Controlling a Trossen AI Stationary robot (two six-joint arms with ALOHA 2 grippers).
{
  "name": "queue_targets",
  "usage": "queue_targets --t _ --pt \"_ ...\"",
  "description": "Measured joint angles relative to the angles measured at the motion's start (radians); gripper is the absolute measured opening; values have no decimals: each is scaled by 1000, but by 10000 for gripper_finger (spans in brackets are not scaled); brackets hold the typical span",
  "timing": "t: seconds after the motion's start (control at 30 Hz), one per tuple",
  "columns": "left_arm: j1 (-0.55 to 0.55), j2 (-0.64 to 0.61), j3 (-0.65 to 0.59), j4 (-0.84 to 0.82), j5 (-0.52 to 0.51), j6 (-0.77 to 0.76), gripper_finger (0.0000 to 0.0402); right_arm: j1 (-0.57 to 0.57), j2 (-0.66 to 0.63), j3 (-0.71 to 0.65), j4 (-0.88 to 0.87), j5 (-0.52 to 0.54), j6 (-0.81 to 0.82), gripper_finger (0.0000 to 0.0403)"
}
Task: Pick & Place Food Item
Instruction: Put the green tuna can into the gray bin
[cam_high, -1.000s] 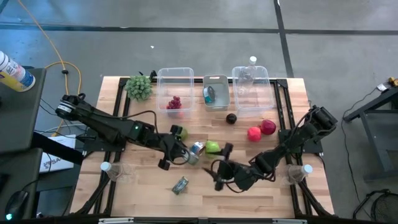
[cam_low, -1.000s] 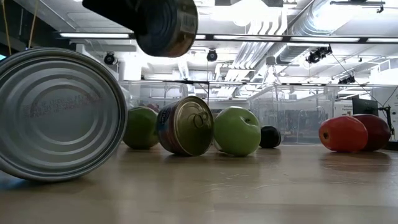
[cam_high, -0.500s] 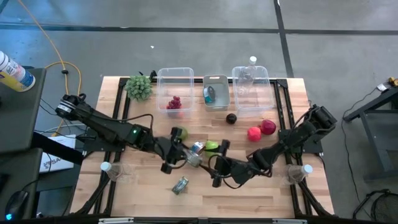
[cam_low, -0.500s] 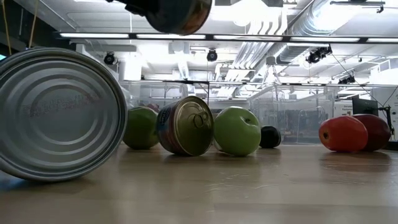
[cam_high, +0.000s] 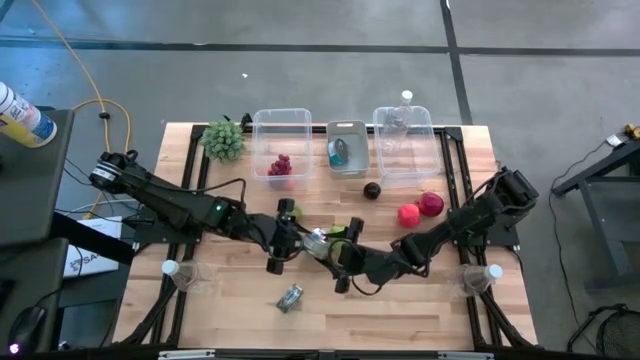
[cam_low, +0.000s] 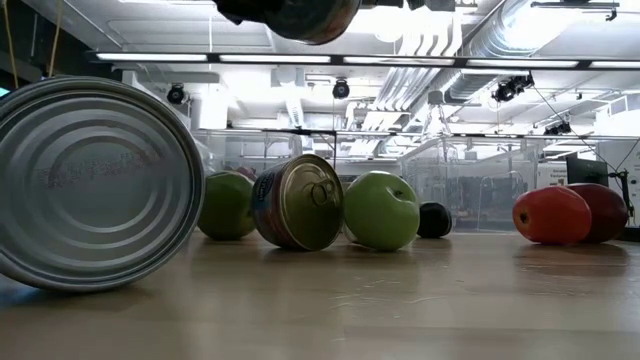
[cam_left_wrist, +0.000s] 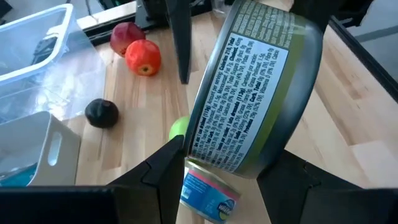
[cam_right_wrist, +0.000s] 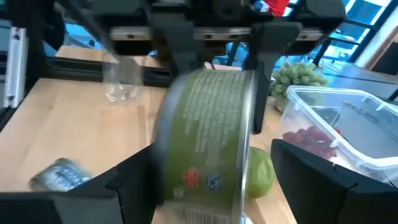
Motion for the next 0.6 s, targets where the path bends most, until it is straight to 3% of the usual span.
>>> queue_targets --t 0.37,0.6 --pt "-2 0 0 2 0 -8 165 -19 0 0 0 -2 -7 269" --pt "8 0 0 0 0 -11 165 -20 1 0 -6 -8 -7 170"
